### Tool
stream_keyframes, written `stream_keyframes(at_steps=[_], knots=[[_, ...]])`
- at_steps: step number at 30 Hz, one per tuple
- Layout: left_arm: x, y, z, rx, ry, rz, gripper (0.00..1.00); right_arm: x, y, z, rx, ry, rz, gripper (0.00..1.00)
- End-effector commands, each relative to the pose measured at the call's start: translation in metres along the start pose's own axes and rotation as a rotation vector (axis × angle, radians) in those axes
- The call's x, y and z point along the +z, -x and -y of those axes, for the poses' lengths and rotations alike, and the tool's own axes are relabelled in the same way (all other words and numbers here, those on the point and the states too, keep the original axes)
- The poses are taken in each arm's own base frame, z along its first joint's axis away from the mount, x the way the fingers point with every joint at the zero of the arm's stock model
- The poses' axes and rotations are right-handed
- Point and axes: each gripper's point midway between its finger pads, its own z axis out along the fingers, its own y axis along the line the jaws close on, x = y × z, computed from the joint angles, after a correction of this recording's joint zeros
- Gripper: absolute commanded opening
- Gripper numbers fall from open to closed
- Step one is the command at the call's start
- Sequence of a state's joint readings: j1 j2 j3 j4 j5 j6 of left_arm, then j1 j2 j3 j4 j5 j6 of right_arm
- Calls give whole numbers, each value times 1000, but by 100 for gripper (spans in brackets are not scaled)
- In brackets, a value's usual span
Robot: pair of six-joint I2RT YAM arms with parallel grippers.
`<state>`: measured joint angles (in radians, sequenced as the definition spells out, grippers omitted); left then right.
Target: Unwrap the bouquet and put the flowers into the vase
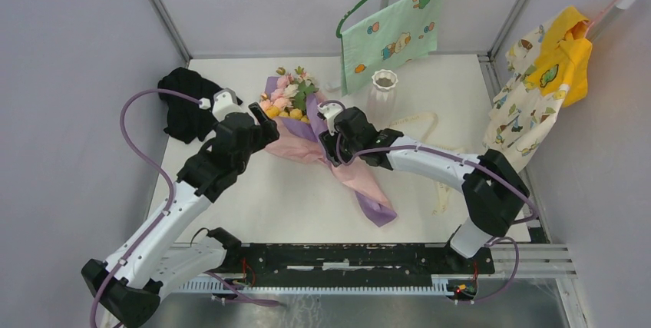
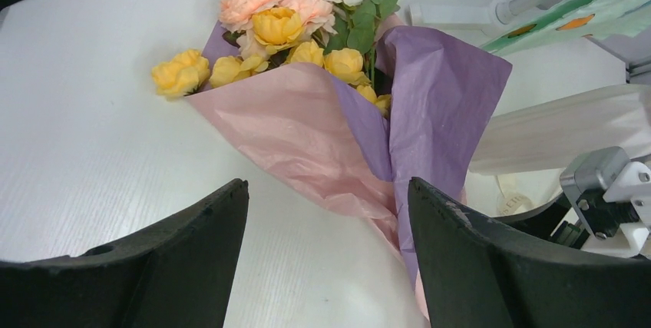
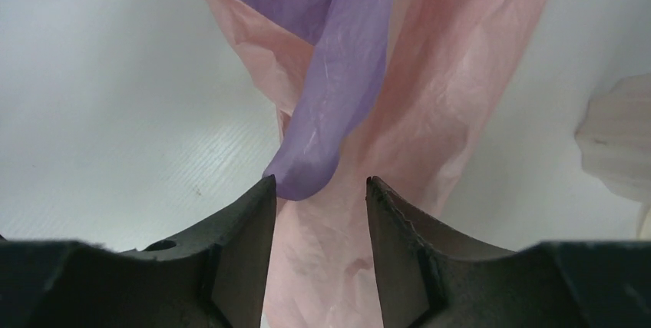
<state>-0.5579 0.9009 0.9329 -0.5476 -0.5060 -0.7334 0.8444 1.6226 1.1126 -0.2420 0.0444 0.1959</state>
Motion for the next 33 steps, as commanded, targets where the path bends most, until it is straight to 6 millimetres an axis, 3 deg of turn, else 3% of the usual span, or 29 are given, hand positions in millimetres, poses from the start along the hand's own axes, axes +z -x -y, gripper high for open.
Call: stream_keyframes(at_steps=[1, 9, 12, 15, 16, 19, 25, 33], knots=[[-2, 6, -3, -28, 15, 37, 82, 8, 42, -11, 30, 42, 111, 49], [0, -1, -7, -24, 18, 24, 82, 13, 49, -17, 55, 63, 120, 45], [0, -2, -7, -24, 15, 21, 82, 22, 47, -14, 54, 45, 97, 32], [1, -3, -6, -22, 13, 17, 82, 22, 53, -6, 44, -2, 103, 11], [1, -3, -7, -22, 13, 17, 82, 20, 57, -1, 42, -33, 107, 1], [0, -4, -7, -23, 13, 15, 82, 8, 69, 18, 23, -129, 118, 0], [1, -6, -8, -20, 13, 10, 82, -36, 85, 65, 5, -360, 151, 0], [4, -10, -5, -16, 7, -6, 82, -68, 61, 140, 37, -632, 66, 2]])
